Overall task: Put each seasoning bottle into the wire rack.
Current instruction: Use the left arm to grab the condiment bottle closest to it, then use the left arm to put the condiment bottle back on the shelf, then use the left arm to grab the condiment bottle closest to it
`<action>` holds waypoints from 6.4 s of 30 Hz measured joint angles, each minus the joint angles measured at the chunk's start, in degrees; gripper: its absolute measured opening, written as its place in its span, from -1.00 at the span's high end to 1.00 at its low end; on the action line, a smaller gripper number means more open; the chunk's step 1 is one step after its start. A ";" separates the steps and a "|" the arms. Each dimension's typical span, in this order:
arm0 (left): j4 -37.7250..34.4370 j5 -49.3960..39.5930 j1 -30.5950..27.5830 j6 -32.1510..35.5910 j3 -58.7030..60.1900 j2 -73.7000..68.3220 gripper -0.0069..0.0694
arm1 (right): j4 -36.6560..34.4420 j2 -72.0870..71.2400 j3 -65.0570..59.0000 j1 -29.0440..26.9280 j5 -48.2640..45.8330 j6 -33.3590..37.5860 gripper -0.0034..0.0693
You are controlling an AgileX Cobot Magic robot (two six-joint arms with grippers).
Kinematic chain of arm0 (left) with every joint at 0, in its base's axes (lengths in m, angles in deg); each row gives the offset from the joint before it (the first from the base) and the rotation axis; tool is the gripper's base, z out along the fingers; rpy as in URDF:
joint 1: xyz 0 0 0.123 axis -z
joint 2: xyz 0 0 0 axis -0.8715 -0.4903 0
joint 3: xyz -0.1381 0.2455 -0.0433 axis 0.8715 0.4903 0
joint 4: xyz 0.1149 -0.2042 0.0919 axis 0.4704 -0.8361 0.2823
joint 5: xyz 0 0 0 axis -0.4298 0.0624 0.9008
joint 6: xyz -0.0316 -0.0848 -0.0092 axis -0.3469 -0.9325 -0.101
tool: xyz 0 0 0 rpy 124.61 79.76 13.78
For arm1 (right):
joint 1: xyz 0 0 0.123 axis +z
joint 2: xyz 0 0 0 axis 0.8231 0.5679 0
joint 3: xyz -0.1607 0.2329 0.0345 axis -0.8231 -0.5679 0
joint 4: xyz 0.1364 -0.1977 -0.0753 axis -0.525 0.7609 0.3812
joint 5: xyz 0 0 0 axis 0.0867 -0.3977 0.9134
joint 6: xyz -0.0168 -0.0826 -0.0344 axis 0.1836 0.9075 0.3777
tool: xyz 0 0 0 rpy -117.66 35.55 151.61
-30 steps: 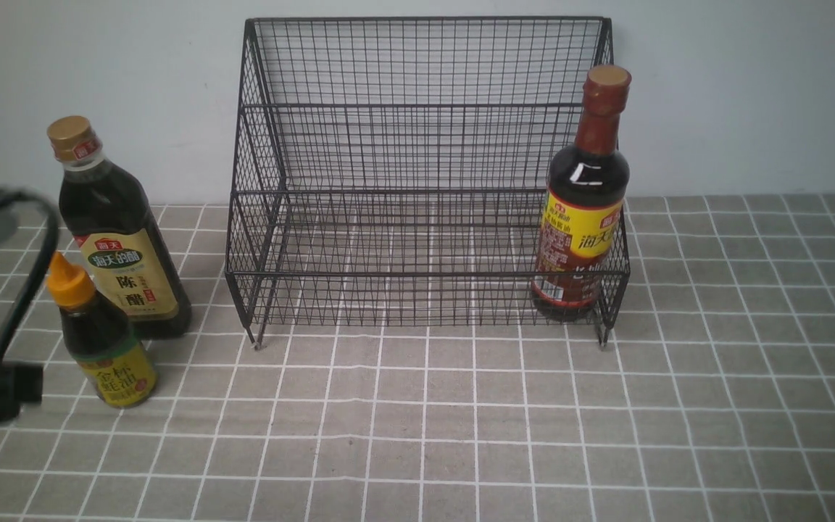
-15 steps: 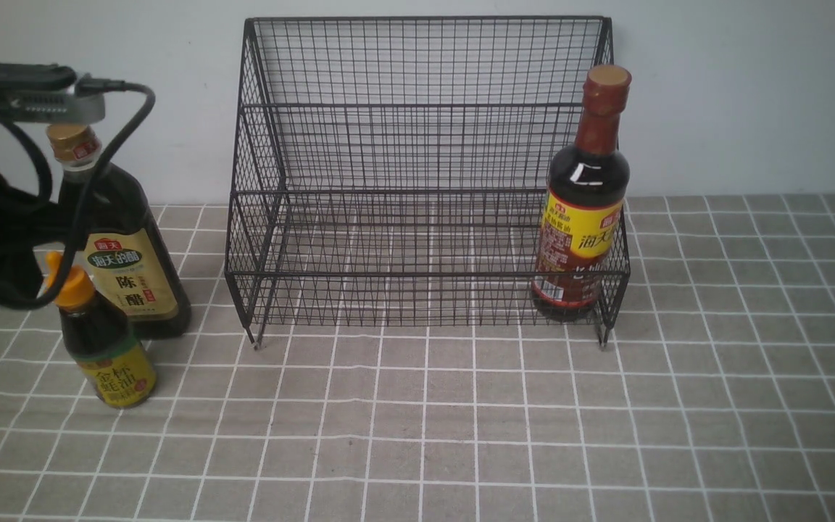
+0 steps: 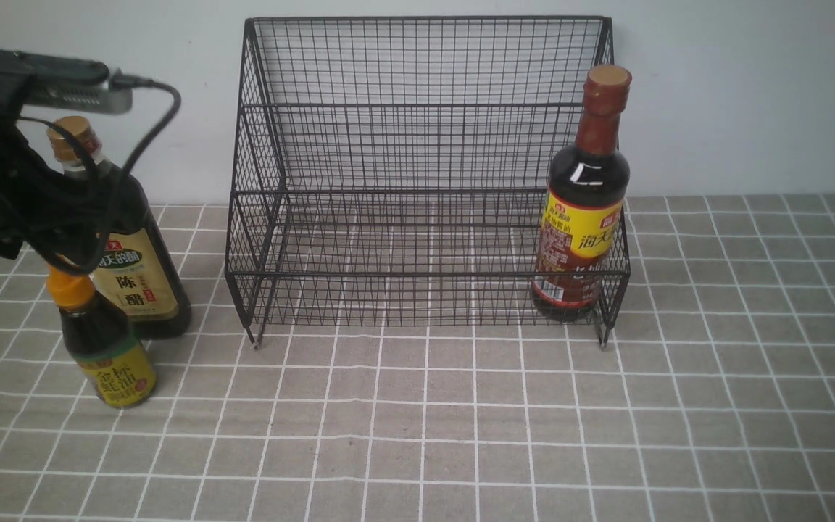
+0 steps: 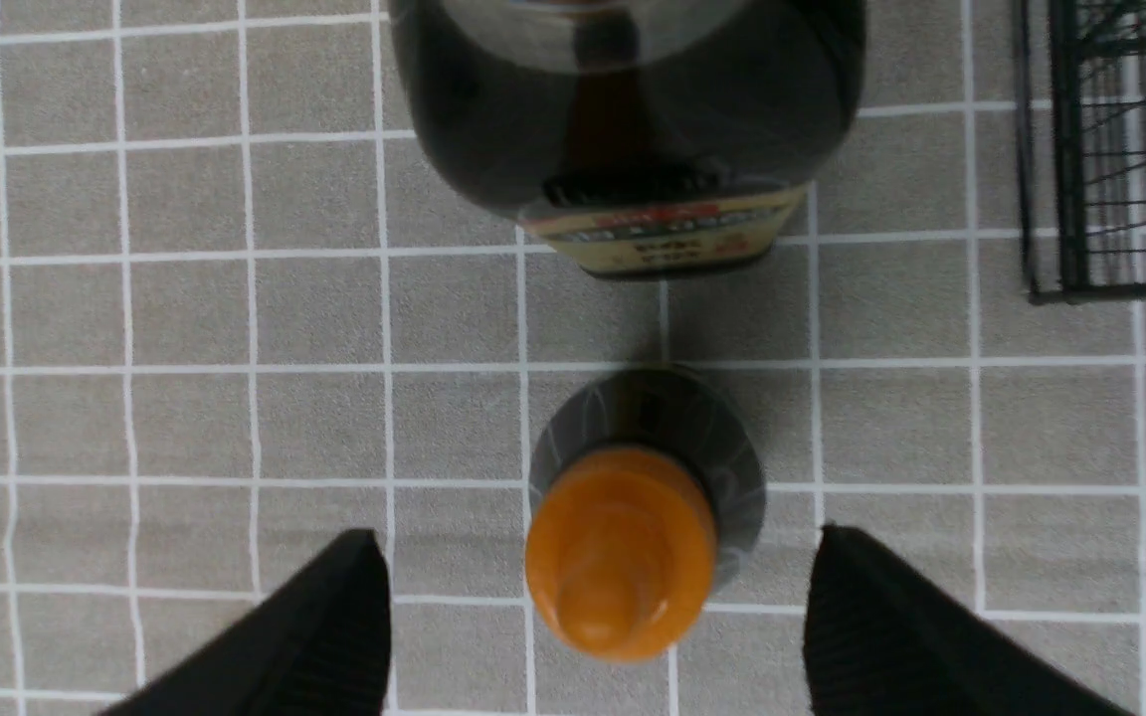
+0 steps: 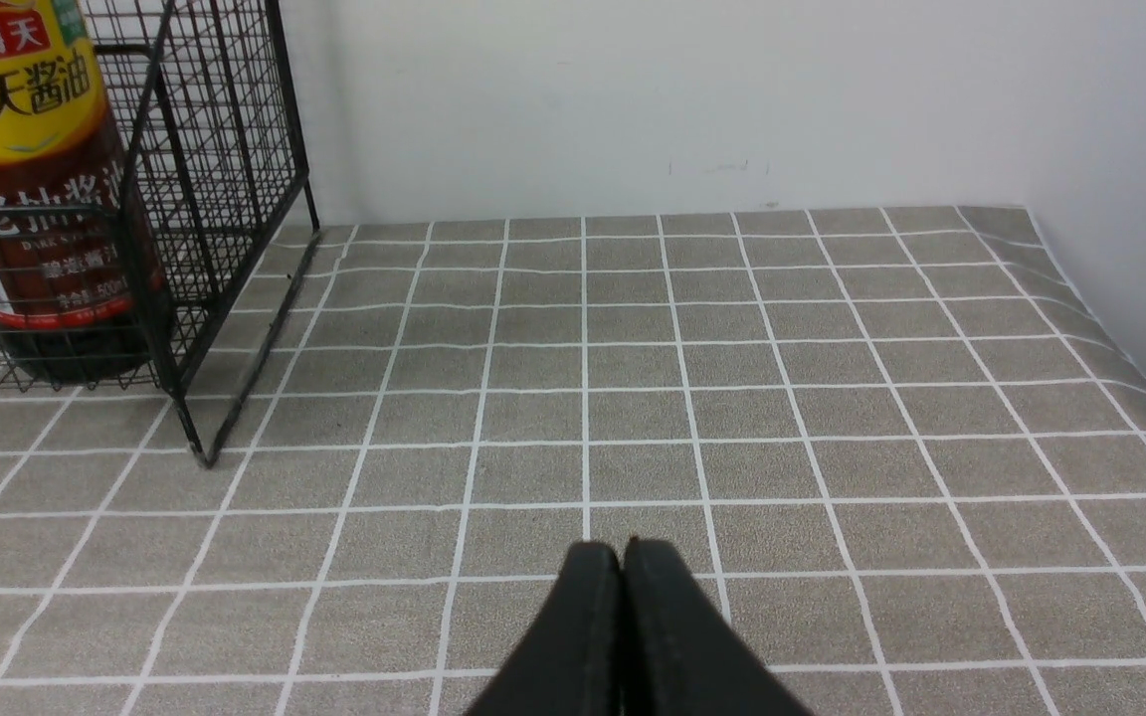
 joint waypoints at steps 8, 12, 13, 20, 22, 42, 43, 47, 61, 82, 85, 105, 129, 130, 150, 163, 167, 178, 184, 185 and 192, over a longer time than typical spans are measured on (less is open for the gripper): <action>0.39 1.32 0.00 -0.36 0.00 -3.94 -0.58 | 0.00 0.00 0.00 0.00 0.00 0.00 0.94; 0.44 1.45 0.00 -0.44 0.00 -5.81 -0.58 | 0.00 0.00 0.00 0.00 0.00 0.00 0.94; 0.44 1.51 0.00 -0.49 0.00 -6.33 -0.58 | 0.00 0.00 0.00 0.00 0.00 0.00 0.94; 0.44 1.46 0.00 -0.49 0.00 -7.38 -0.49 | 0.00 0.00 0.00 0.00 0.00 0.00 0.94; 0.44 1.46 0.00 -0.49 0.00 -7.38 -0.39 | 0.00 0.00 0.00 0.00 0.00 0.00 0.94; 0.30 -4.99 0.00 -1.56 -0.74 -1.32 0.06 | 0.00 0.00 0.00 0.00 0.00 -0.05 0.94; 0.30 -5.46 0.00 -1.56 -1.09 -0.26 0.06 | 0.00 0.00 0.00 0.00 0.00 -0.05 0.94; -0.60 -8.18 0.00 -1.56 -2.98 3.33 0.06 | 0.00 0.00 0.00 0.00 0.00 -0.05 0.94; -17.92 -7.84 4.88 -1.77 -5.20 11.73 0.06 | 0.00 0.00 0.00 0.00 0.00 0.39 0.94; -12.14 -0.14 13.50 -2.00 -23.06 -6.68 0.06 | 0.00 0.00 0.00 0.00 0.00 0.66 0.94; -10.91 0.25 13.50 -2.00 -23.59 -8.67 0.06 | 0.00 0.00 0.00 0.00 0.00 0.66 0.94; -10.52 -0.57 13.87 3.99 -23.59 -17.56 0.01 | 0.00 0.00 0.00 0.00 0.00 0.73 0.94; -2.37 -15.26 7.54 -1.11 -41.32 -8.51 0.81 | 0.00 0.00 0.00 0.00 0.00 0.79 0.94; -4.03 -15.32 5.44 -1.11 -41.32 -8.26 0.81 | 0.00 0.00 0.00 0.00 0.00 0.79 0.94; -13.70 -15.43 -5.55 7.17 -40.90 -9.49 -0.11 | 0.00 0.00 0.00 0.00 0.00 -0.02 0.94; -12.79 -15.35 -5.55 8.16 -32.66 -13.33 -0.71 | 0.00 0.00 0.00 0.00 0.00 0.03 0.94; -13.49 -15.30 -5.04 8.71 -32.60 -15.15 -0.71 | 0.00 0.00 0.00 0.00 0.00 0.03 0.94; -10.43 -15.12 -3.37 9.65 -32.49 -17.33 -0.71 | 0.00 0.00 0.00 0.00 0.00 0.03 0.94; -8.06 -15.12 -3.37 7.42 -32.49 -17.33 -0.40 | 0.00 0.00 0.00 0.00 0.00 0.03 0.94; -7.93 -15.12 -3.37 7.20 -32.49 -17.33 -0.27 | 0.00 0.00 0.00 0.00 0.00 0.03 0.94; -8.11 -15.12 -3.37 7.09 -32.34 -17.33 -0.04 | 0.00 0.00 0.00 0.00 0.00 0.03 0.94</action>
